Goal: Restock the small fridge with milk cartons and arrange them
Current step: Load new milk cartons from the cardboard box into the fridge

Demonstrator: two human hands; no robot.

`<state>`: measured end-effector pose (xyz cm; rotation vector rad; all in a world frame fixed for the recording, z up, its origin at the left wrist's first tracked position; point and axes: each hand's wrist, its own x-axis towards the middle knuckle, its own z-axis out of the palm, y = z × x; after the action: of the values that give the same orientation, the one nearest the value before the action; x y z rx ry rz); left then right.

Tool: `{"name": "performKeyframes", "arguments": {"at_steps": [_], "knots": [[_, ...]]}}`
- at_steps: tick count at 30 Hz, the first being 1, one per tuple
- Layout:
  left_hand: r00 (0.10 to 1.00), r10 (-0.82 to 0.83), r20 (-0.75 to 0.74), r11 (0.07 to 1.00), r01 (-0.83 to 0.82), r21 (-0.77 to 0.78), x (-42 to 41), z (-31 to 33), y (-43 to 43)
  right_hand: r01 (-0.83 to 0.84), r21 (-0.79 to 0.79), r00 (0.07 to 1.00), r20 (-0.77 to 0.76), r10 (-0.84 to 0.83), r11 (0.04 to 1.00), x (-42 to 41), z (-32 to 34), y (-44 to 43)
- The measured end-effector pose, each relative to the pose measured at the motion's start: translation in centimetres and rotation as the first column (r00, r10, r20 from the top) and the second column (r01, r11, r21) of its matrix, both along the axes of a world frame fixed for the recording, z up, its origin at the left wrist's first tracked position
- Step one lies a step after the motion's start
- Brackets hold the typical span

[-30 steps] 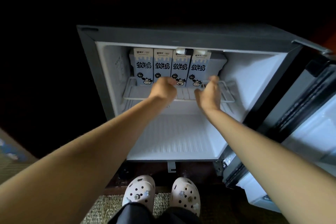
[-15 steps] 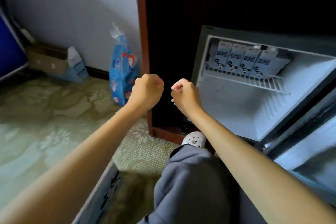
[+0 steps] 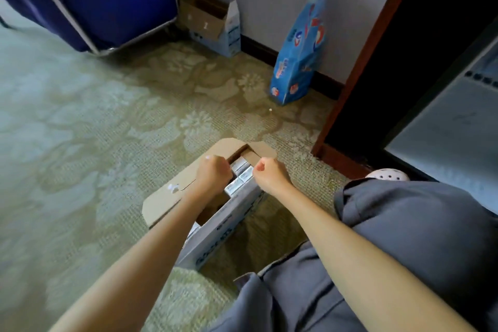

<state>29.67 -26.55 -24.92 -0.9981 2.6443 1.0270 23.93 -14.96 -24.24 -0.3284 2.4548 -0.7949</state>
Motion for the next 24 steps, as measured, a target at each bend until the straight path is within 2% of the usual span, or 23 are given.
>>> {"name": "performKeyframes", "arguments": {"at_steps": [3,9,12,18,24], "knots": [[0.997,-0.038,0.074,0.999,0.037,0.017,0.5,-3.6,-0.4,-0.047,0.085,0.999,0.029,0.044,0.995,-0.2,-1.6,-0.1],[0.994,-0.018,0.109,0.992,0.004,0.124,-0.2,-8.2,0.3,-0.092,0.176,0.995,0.047,0.085,0.980,-1.1,-3.0,-0.5],[0.987,-0.078,0.142,0.989,0.059,0.138,-0.7,-9.3,-0.5,-0.128,0.195,0.991,0.067,0.117,0.972,-1.1,-3.5,-0.8],[0.953,-0.211,0.215,0.977,0.209,0.036,-1.9,-9.3,-1.6,-0.160,0.206,0.986,0.080,0.146,0.965,-1.1,-3.6,-1.1],[0.977,-0.109,0.185,0.993,0.116,-0.027,-1.4,-9.6,-0.9,-0.175,0.213,0.984,0.070,0.163,0.961,-1.2,-3.4,-0.5]]}}
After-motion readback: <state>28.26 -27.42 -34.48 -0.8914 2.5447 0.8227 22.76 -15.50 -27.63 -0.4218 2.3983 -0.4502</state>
